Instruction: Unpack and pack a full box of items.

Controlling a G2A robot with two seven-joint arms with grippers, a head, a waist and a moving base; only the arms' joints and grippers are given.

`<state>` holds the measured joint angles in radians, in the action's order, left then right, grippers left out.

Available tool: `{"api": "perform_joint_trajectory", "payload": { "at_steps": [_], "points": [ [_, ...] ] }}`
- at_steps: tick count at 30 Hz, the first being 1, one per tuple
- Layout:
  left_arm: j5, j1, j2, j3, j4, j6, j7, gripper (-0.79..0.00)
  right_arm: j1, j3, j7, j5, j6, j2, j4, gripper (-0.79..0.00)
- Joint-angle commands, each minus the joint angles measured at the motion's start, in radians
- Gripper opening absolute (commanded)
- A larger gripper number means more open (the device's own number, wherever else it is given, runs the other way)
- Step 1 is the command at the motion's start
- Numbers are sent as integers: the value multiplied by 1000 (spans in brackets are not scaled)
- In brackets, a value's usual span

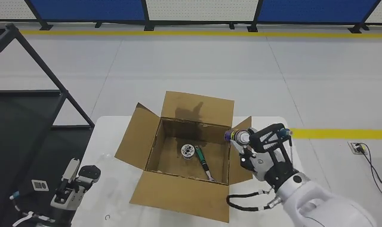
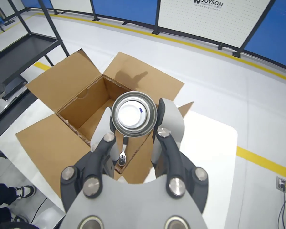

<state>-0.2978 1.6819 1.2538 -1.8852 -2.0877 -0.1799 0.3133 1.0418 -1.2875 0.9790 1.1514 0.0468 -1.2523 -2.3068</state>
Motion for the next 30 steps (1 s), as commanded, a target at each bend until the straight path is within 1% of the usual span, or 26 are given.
{"api": "perform_joint_trajectory", "payload": {
  "at_steps": [1,7,12,14,19,22,30],
  "points": [
    [0,0,0,0,0,0,0,0,-47,62,17,4,15,-6,39,-785],
    [0,0,0,0,0,0,0,0,-206,237,59,39,99,-37,193,-785],
    [0,0,0,0,0,0,0,0,-338,370,90,17,140,-74,358,-785],
    [0,0,0,0,0,0,0,0,-380,430,87,0,158,-93,437,-785],
    [0,0,0,0,0,0,0,0,-465,552,16,-39,210,-145,619,-785],
    [0,0,0,0,0,0,0,0,-508,598,14,-67,207,-171,694,-785],
    [0,0,0,0,0,0,0,0,-508,598,14,-67,207,-171,694,-785]
  ]
}}
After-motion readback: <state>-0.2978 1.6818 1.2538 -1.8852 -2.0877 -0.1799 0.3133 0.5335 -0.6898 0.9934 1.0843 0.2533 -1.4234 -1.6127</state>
